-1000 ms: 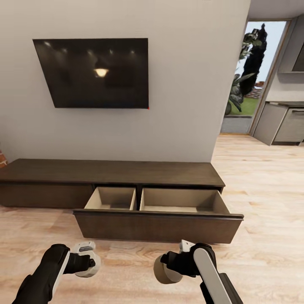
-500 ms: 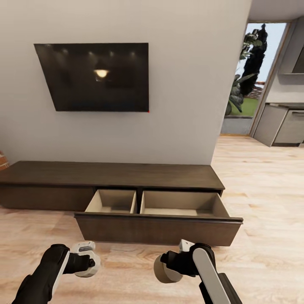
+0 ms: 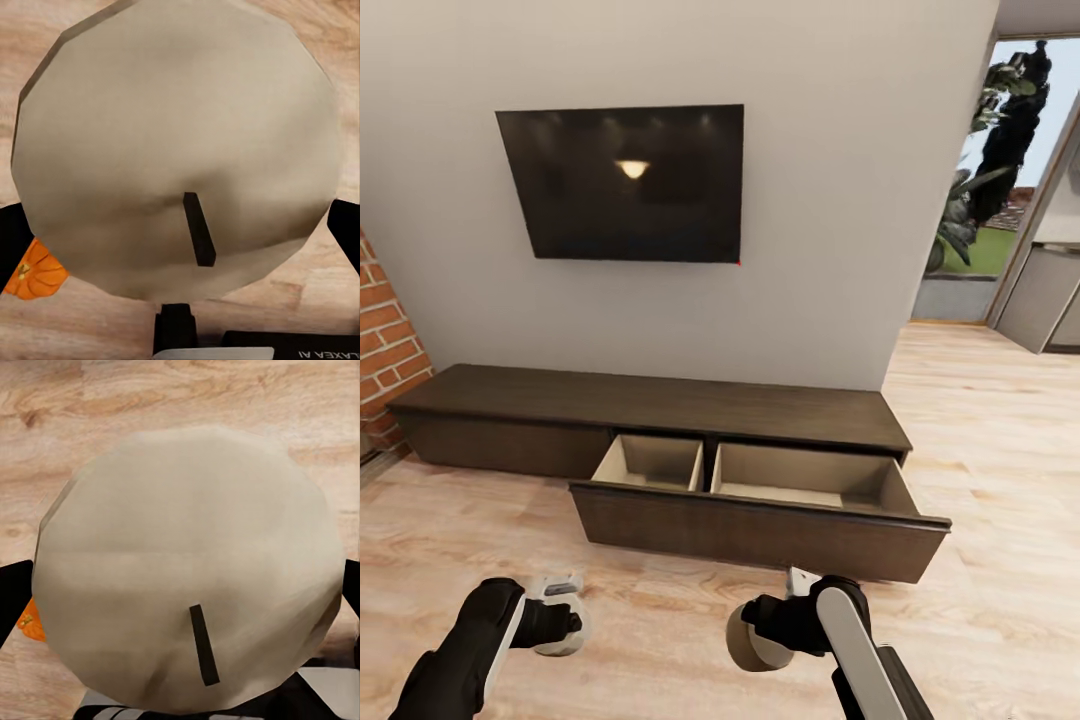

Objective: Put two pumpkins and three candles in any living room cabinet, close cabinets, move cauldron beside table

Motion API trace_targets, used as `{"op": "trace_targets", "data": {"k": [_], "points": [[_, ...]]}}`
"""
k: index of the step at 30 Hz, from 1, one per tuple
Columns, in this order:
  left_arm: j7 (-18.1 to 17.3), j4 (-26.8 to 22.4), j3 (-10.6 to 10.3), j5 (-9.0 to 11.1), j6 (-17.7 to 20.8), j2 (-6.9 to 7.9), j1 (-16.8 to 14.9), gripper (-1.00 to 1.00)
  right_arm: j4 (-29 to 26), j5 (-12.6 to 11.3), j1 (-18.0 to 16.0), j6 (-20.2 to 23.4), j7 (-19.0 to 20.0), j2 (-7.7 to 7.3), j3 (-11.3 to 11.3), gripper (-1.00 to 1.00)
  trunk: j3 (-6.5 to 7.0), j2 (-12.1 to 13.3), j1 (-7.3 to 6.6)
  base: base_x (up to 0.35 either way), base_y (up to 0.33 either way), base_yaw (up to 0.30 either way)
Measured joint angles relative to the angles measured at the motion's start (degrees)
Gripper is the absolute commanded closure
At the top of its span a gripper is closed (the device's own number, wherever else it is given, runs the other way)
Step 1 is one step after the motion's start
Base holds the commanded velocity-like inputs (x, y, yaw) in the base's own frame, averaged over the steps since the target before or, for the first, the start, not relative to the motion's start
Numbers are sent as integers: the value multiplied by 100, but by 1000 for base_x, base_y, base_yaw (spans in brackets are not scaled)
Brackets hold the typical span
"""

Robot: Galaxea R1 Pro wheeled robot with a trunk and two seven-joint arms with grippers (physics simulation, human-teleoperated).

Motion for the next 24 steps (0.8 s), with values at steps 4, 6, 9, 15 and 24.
{"op": "trace_targets", "data": {"k": [4, 6, 9, 15, 24], "points": [[18, -11, -3, 6, -17, 1, 0, 100, -1, -24, 0, -1, 5, -5, -5, 100, -26, 0, 0, -178, -155, 106], [22, -13, -4, 5, -23, 1, 0, 100, -1, -26, 0, 1, 7, -11, -5, 100, -32, 0, 0, -173, -204, -86], [26, -16, -5, 14, -25, 1, 0, 100, -1, -32, 0, 1, 8, -15, -1, 100, -29, 0, 0, -155, -242, -146], [27, -39, -13, 7, -36, 1, 0, 100, -2, -32, 0, 3, 14, -25, 0, 100, -23, 0, 0, -47, -284, -81], [33, -44, -14, 10, -37, -1, 0, 100, -1, -31, 0, 11, 13, -6, 7, 100, -9, 0, 0, -72, -288, -130]]}}
